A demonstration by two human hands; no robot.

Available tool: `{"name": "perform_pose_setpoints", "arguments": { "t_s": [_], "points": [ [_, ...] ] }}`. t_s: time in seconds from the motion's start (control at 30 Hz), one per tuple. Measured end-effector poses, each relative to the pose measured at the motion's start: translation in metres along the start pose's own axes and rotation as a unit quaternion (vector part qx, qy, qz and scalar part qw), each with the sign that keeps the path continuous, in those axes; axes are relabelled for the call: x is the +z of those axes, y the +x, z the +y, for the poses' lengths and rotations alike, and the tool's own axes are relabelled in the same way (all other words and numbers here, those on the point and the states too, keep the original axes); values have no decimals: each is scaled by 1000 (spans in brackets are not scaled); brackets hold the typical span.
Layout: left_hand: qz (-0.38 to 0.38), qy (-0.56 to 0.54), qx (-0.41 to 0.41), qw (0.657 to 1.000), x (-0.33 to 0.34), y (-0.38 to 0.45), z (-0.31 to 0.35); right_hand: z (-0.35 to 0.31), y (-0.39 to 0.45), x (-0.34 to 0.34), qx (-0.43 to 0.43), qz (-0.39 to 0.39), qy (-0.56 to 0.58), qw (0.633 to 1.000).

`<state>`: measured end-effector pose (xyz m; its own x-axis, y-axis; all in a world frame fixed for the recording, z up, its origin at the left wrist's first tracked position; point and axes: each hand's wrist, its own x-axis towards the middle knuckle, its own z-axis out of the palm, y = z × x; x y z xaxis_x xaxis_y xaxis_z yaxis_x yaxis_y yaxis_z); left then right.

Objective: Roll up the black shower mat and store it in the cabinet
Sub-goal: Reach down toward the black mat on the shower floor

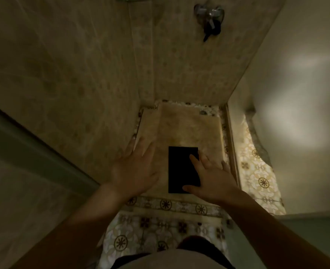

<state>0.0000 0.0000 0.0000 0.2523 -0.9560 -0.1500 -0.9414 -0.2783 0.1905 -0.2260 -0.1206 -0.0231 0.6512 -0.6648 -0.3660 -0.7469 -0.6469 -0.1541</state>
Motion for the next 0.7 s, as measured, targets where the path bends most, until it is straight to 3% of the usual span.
{"name": "perform_pose_setpoints", "arguments": {
  "t_s": [0.17,0.43,0.7],
  "points": [
    [-29,-32,-31,999,8,15,-5,7,25,9,-19,-17,-7,1000],
    [1,-4,-87,996,15,53,5,45,84,2,-81,-33,-42,995],
    [-6,0,-83,996,-3,110,22,77,133,-27,-107,-17,-31,994]
  ]
}}
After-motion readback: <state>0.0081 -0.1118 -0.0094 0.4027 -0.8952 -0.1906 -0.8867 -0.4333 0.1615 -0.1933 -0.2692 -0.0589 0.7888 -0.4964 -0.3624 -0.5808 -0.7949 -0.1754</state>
